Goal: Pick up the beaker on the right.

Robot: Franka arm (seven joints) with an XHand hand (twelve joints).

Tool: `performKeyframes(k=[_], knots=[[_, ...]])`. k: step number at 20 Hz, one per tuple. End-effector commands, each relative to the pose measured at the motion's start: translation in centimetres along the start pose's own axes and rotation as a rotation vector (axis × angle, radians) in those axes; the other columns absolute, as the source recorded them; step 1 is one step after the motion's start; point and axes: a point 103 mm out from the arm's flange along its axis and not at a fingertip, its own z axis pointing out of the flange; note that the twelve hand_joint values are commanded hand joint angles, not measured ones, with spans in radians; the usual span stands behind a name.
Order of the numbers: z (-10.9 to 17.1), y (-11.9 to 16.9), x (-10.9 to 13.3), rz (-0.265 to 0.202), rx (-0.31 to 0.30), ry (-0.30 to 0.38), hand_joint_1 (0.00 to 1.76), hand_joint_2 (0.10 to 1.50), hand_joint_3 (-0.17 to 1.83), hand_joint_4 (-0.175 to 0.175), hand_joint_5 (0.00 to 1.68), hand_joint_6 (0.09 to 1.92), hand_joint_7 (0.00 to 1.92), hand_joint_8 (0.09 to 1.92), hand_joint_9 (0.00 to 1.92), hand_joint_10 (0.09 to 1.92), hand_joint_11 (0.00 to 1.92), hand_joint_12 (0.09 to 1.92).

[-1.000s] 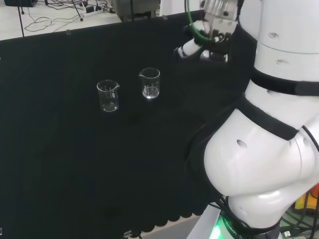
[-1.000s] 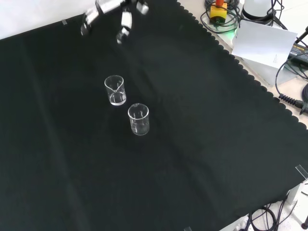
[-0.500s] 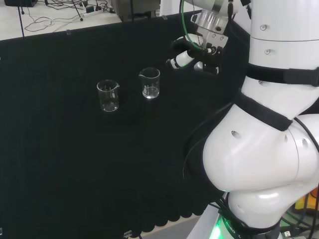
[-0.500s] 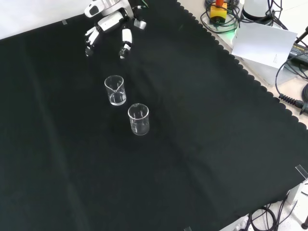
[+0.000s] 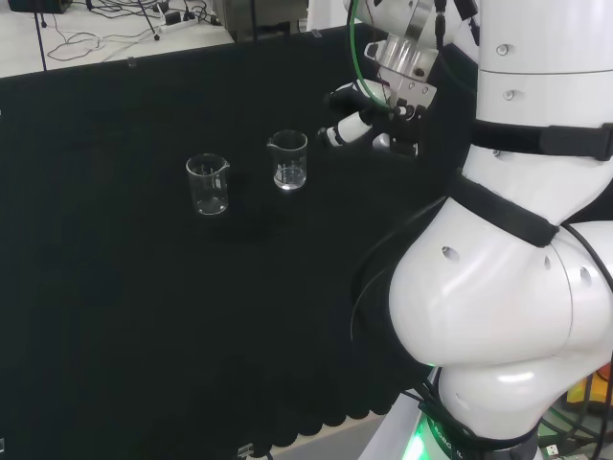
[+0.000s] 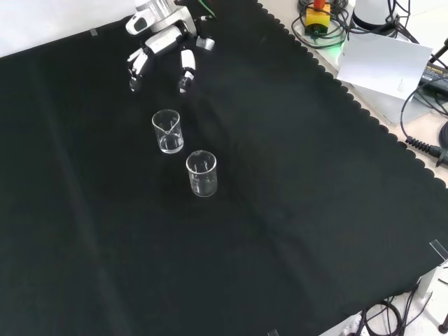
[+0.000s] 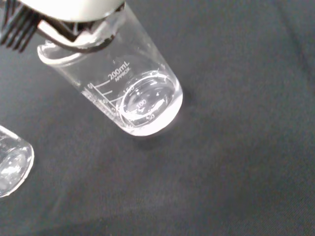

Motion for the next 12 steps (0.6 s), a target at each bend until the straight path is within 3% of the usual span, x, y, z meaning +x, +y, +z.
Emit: performKeyframes(k=[1, 5, 12], knots=[[2.1, 0.9, -0.5, -0.046, 0.002, 0.062, 0.85, 0.50, 0.61, -0.027, 0.48, 0.09, 0.25, 0.59, 0.35, 0.59, 0.00, 1.38], [2.7, 1.8, -0.2, -0.085, 0.055, 0.075, 0.80, 0.50, 0.61, -0.027, 0.46, 0.09, 0.22, 0.58, 0.32, 0.59, 0.00, 1.36], [4.3, 2.7, -0.1, -0.115, 0.036, 0.101, 0.86, 0.52, 0.60, -0.027, 0.44, 0.09, 0.19, 0.58, 0.30, 0.59, 0.00, 1.33]])
